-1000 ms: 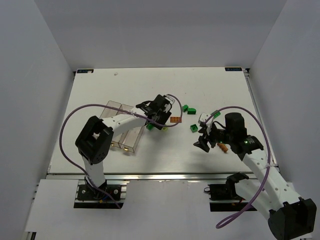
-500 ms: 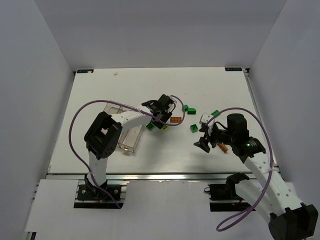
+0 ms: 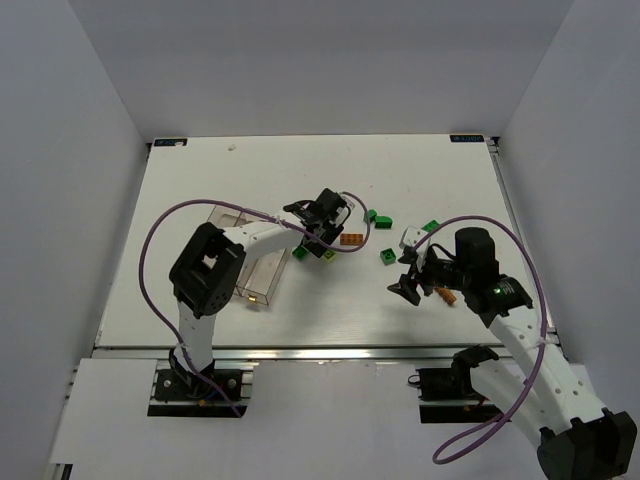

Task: Sort the legos into containers by color

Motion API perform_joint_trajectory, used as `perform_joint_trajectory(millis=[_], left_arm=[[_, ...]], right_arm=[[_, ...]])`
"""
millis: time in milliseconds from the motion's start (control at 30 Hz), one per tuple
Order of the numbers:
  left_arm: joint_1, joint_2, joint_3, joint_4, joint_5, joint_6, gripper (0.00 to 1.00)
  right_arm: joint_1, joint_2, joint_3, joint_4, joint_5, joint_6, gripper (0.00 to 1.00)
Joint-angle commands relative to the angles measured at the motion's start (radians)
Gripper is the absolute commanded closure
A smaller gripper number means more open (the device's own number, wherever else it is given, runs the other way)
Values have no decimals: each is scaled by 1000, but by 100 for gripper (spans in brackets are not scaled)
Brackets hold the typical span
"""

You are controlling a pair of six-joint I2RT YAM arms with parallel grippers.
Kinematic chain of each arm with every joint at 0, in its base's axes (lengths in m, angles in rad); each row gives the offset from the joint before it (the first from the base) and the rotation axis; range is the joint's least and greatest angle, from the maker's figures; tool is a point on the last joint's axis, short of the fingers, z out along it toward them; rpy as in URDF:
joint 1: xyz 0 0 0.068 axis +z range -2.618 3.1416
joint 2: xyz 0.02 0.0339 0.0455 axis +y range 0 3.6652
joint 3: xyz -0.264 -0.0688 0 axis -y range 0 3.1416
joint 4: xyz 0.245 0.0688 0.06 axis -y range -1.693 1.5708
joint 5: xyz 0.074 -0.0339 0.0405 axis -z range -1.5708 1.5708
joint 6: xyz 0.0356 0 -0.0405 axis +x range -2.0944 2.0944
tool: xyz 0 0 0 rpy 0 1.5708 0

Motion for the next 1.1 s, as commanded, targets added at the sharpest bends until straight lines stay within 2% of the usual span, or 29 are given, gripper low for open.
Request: perform_joint_trajectory(millis=[0, 533, 633, 1067], left_arm=[[11, 11, 13, 17, 41, -9, 36], [19, 45, 21, 7, 53, -22, 40], [19, 37, 21, 10, 56, -23, 43], [19, -33, 5, 37, 49, -35, 37]], right_arm=[[3, -17, 8, 38, -18, 0, 24], [3, -16, 8, 35, -29, 0, 24], [4, -17, 9, 35, -29, -2, 24], [3, -14, 6, 35, -28, 0, 24]])
